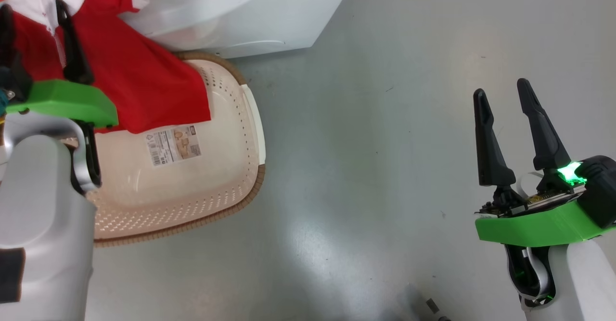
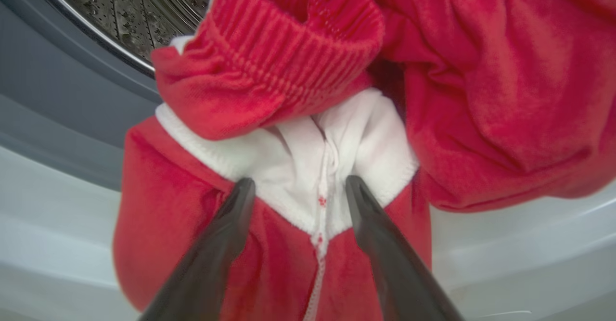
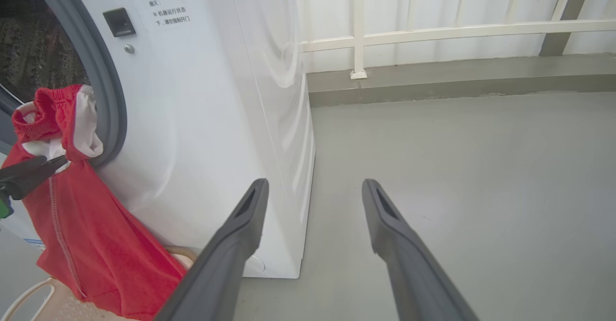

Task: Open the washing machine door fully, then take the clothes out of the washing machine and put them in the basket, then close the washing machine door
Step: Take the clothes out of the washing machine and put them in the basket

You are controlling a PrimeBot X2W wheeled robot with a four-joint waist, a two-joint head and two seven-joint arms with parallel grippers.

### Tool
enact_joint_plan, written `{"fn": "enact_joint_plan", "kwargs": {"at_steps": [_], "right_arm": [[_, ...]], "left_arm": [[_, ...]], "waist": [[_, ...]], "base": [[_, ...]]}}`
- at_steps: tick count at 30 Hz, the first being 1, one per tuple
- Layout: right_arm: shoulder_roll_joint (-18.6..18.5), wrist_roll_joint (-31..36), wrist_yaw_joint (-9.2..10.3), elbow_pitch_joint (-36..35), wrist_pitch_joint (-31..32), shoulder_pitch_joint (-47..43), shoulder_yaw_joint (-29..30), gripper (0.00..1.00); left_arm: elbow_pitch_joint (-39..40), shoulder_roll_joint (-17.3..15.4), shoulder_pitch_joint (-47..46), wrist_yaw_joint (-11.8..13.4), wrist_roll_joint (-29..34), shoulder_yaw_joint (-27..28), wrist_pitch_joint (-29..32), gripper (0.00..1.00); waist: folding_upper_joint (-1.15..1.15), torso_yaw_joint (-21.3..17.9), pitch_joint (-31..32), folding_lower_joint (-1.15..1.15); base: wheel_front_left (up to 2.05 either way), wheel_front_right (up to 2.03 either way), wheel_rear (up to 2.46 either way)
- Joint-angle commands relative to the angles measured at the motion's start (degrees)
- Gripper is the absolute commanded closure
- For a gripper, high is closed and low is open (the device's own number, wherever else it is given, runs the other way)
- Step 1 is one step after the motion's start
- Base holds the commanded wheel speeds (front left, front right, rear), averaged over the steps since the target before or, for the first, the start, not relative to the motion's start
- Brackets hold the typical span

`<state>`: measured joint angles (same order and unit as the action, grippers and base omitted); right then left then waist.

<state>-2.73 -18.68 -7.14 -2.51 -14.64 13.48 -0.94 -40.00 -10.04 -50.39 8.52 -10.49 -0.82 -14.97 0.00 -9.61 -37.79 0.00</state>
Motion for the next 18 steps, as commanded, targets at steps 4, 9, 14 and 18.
{"fn": "enact_joint_plan", "kwargs": {"at_steps": [4,9,14,18], "right_arm": [[-0.15,-1.27,-0.35,-1.14,-0.36,0.22,-1.36,0.00],[-0.15,-1.39,-0.35,-1.19,-0.36,0.30,-1.21,0.00],[-0.15,-1.50,-0.35,-1.13,-0.36,0.29,-1.11,0.00],[-0.15,-1.67,-0.35,-1.19,-0.36,0.18,-0.88,0.00]], "left_arm": [[-1.81,-2.38,-1.35,-1.02,0.33,1.17,-0.03,0.78],[-2.03,-1.98,-1.80,-2.50,0.03,1.35,-0.03,1.00],[-0.35,-1.59,-1.12,-3.69,-0.21,1.71,-0.03,1.00],[2.61,-1.16,0.96,-4.46,-0.35,2.13,-0.03,1.00]], "waist": [[0.00,-0.16,-0.16,0.00],[0.00,-0.05,-0.25,0.00],[0.00,0.18,-0.24,0.00],[0.00,0.42,-0.05,0.00]], "base": [[0.00,0.00,0.00],[0.00,0.00,0.00],[0.00,0.00,0.00],[0.00,0.00,0.00]]}}
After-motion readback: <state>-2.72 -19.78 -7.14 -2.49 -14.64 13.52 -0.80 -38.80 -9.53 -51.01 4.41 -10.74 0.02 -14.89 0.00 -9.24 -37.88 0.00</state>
